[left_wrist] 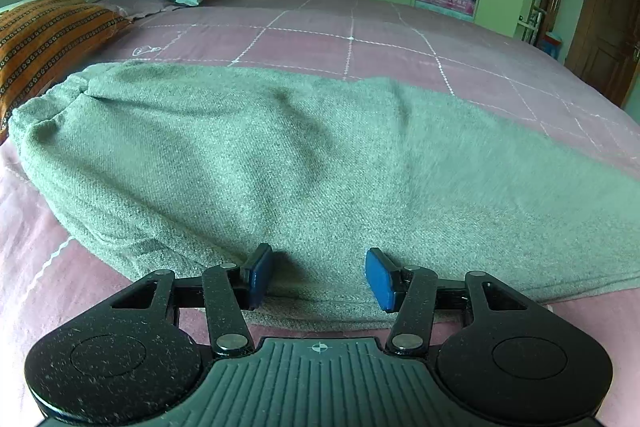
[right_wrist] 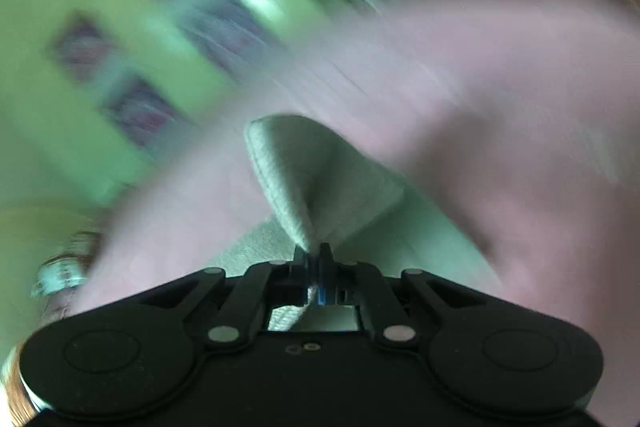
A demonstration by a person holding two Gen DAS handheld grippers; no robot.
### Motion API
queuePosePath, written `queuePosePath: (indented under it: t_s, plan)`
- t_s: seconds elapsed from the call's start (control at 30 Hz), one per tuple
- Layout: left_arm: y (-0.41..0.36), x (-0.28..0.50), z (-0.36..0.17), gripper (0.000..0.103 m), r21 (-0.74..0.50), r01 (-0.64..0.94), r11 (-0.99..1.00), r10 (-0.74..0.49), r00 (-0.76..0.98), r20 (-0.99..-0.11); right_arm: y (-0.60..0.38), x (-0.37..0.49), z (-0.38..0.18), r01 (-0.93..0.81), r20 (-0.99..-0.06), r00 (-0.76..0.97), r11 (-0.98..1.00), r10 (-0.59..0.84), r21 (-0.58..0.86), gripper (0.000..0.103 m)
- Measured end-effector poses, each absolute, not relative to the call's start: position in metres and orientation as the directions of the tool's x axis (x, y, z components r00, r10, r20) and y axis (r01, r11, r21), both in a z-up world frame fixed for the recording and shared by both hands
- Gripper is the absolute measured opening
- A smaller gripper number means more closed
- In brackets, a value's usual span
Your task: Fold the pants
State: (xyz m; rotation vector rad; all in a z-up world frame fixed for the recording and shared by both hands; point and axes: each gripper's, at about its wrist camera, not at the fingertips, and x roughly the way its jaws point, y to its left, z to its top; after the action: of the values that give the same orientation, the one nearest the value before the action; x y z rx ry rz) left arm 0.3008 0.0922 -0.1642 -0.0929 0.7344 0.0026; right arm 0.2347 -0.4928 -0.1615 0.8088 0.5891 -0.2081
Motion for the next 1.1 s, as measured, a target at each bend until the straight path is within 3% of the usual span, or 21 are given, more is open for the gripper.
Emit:
queuePosePath:
  t_s: [0.23, 0.37, 0.47, 0.53, 0.6, 0.7, 0.73, 0.83, 1.1]
  plan:
    - [0.092, 0.300, -0.165, 0.052, -0.086, -0.034, 0.996, -0.033, 0.742, -0.669, -0.479, 0.252, -0.151, 0.403, -0.587, 0.810, 0.723, 0.004, 0.561, 0.000]
    - [0.092, 0.299, -0.165, 0.052, -0.088, -0.035, 0.996, -0.033, 0.744, -0.668, -0.450, 0.266, -0.075, 0.227, -0.447, 0.894, 0.829, 0.030, 0.511, 0.000]
    - [0.093, 0.299, -0.164, 0.052, -0.101, -0.036, 0.994, -0.041, 0.743, -0.668, -0.440, 0.270, -0.018, 0.093, -0.291, 0.954, 0.853, 0.070, 0.513, 0.000]
    - [0.094, 0.299, -0.165, 0.052, -0.107, -0.035, 0.994, -0.045, 0.745, -0.665, -0.437, 0.260, -0.009, 0.076, -0.262, 0.963, 0.867, 0.065, 0.492, 0.000]
    - [0.093, 0.298, -0.166, 0.052, -0.102, -0.035, 0.994, -0.041, 0.751, -0.659, -0.444, 0.251, -0.034, 0.134, -0.306, 0.952, 0.864, 0.025, 0.485, 0.000]
    - [0.094, 0.298, -0.166, 0.052, -0.104, -0.035, 0.994, -0.043, 0.750, -0.660, -0.484, 0.248, -0.135, 0.394, -0.576, 0.818, 0.730, -0.001, 0.558, 0.000]
    - [0.094, 0.298, -0.166, 0.052, -0.104, -0.032, 0.994, -0.045, 0.748, -0.662, -0.494, 0.243, -0.160, 0.442, -0.618, 0.786, 0.680, 0.021, 0.585, 0.000]
    - [0.095, 0.299, -0.165, 0.052, -0.105, -0.029, 0.994, -0.048, 0.747, -0.663, -0.499, 0.228, -0.174, 0.415, -0.553, 0.833, 0.622, 0.034, 0.664, 0.000]
    - [0.093, 0.299, -0.166, 0.052, -0.102, -0.032, 0.994, -0.043, 0.751, -0.659, -0.491, 0.227, -0.139, 0.333, -0.483, 0.875, 0.677, 0.037, 0.656, 0.000]
